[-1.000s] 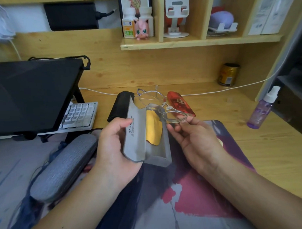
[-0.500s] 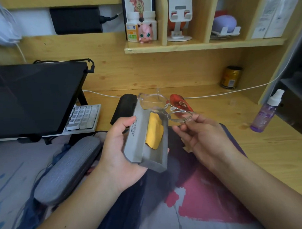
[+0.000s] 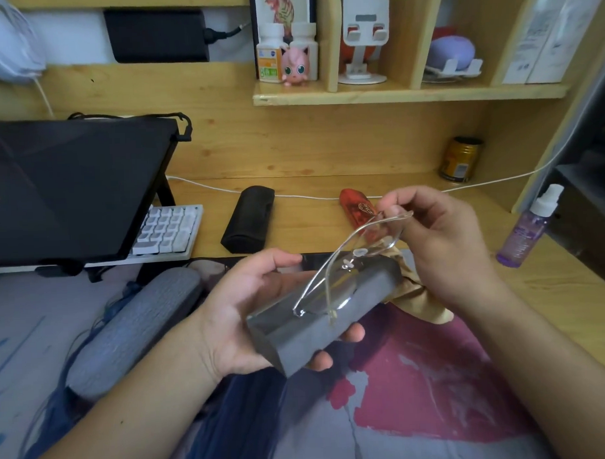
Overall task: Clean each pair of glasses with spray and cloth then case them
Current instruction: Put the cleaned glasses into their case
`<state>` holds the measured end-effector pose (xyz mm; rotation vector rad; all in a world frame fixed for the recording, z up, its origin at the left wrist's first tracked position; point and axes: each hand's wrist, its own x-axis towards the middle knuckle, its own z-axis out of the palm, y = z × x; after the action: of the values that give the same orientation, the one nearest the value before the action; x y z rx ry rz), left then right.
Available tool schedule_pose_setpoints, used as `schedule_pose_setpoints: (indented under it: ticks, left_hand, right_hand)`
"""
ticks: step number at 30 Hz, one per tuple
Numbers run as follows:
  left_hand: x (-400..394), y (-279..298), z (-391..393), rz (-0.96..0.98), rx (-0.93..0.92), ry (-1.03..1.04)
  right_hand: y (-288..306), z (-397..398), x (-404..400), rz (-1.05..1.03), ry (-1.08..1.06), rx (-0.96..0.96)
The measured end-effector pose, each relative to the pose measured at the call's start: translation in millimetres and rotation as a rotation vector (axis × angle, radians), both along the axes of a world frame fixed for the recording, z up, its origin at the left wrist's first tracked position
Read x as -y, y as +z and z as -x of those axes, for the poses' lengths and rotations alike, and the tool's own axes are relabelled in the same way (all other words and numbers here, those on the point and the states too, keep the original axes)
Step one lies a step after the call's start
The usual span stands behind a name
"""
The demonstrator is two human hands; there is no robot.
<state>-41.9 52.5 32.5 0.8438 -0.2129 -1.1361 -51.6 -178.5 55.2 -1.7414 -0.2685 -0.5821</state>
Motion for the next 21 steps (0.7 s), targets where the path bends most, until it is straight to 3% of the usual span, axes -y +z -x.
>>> schedule_pose_setpoints:
  ticks: [4, 8, 13, 21]
  left_hand:
    - [-2, 0, 0, 0.027, -0.009, -0.032]
    - [-4, -6, -2, 0.099, 0.142, -0.109]
    - [-3, -7, -2, 0.043, 0.225, -0.102]
    - [-2, -5, -1, 0.084, 0.149, -0.064]
  right_hand:
    - [-4, -1, 0, -0.039, -0.008, -0.002]
    - [-8, -2, 3, -0.045, -0.015, -0.016]
    - [-10, -2, 1, -0.01, -0.015, 0.032]
    - [-11, -6, 3, 0.007, -0.044, 0.056]
